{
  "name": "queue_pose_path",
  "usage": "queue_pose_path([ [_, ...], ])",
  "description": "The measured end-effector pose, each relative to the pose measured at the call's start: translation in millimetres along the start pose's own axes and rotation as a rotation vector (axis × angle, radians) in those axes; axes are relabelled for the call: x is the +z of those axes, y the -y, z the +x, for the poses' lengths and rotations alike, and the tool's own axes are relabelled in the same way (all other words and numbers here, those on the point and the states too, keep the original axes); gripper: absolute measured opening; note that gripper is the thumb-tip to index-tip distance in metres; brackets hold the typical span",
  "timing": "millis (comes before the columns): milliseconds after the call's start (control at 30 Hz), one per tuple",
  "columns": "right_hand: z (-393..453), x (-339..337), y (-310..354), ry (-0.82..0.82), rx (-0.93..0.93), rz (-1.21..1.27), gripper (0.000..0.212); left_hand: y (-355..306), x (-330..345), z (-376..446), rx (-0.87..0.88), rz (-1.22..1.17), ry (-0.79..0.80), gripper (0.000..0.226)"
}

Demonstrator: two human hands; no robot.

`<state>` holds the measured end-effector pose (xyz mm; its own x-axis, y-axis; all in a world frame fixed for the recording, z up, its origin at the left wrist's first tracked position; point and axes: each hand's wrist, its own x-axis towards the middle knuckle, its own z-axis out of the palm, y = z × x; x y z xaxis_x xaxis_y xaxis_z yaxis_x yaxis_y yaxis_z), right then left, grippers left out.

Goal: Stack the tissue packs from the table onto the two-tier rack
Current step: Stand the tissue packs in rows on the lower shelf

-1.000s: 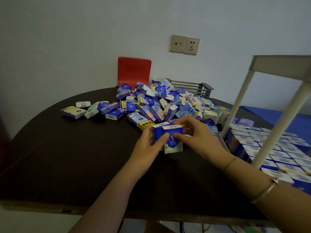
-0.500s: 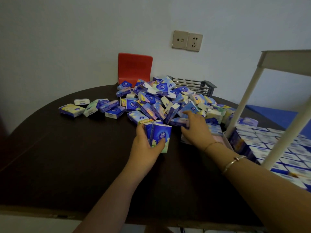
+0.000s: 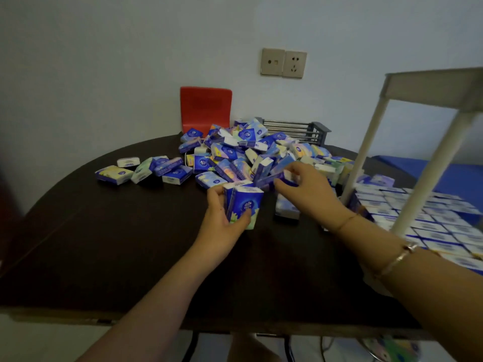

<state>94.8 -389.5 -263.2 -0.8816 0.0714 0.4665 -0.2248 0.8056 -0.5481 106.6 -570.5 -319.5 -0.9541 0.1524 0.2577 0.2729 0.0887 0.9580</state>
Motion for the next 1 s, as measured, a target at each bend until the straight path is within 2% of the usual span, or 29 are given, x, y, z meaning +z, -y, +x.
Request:
queue_pose_path([
  [100,-13,-31,15,0.091,0.046,0.094,0.018,-17,3,-18,0.015,0.028,0.137,0.05],
  [267,-41,-73,32,0.193,0.088,0.178,0.035,-58,11,-52,0.037,0.04,0.297,0.049],
  [367,-61,-101,42,0.242,0.077,0.249,0.034,-81,14,-68,0.042,0.034,0.319,0.065],
  [467,-78,-127,47,0.305,0.012,0.223,0.027,-100,20,-80,0.051,-0.015,0.412,0.08],
  [633,-103,-169,44,0.37,-0.038,0.218,0.026,-133,33,-97,0.044,0.104,0.53,0.095],
  [733,-117,-191,43,0.444,-0.003,0.253,0.03,-152,50,-106,0.005,0.084,0.646,0.089],
  [800,-127,-203,40,0.472,0.025,0.25,0.028,-159,66,-110,-0.006,0.027,0.681,0.077],
  [900,-139,-224,29,0.495,0.02,0.194,0.053,-163,92,-109,0.009,0.023,0.704,0.053],
  [1000,-148,-246,6,0.519,0.062,0.173,0.059,-166,123,-107,0.016,0.044,0.734,0.055],
])
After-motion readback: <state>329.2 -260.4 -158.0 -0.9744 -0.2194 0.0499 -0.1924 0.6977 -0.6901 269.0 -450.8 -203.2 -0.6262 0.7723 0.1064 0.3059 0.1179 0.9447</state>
